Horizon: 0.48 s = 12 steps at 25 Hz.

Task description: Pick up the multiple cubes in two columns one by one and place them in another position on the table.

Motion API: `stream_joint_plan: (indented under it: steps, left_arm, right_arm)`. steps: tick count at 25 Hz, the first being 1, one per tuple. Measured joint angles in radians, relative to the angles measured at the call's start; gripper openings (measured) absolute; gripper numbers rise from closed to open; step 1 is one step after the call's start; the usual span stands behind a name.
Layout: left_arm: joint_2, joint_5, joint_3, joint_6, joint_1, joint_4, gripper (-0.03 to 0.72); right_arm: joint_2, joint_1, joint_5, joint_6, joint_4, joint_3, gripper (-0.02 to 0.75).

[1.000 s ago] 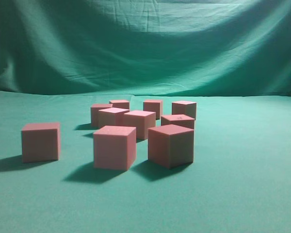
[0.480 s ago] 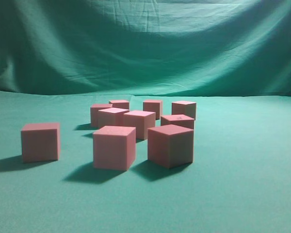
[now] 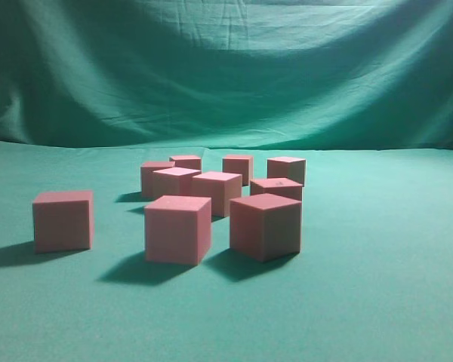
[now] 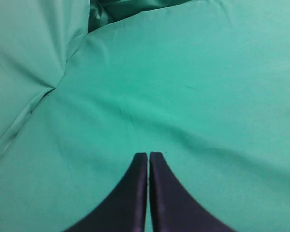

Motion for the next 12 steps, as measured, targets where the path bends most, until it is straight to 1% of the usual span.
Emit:
stream_joint_plan:
  steps: [7, 12]
  left_arm:
    - [0.000, 0.000, 0.000, 0.000, 0.000, 0.000, 0.000]
    - [0.000, 0.000, 0.000, 0.000, 0.000, 0.000, 0.000]
  right_arm:
    - [-0.158, 0.000, -0.073, -0.087, 0.061, 0.078, 0.000]
    - [-0.234, 0.000, -0.218, -0.117, 0.083, 0.158, 0.000]
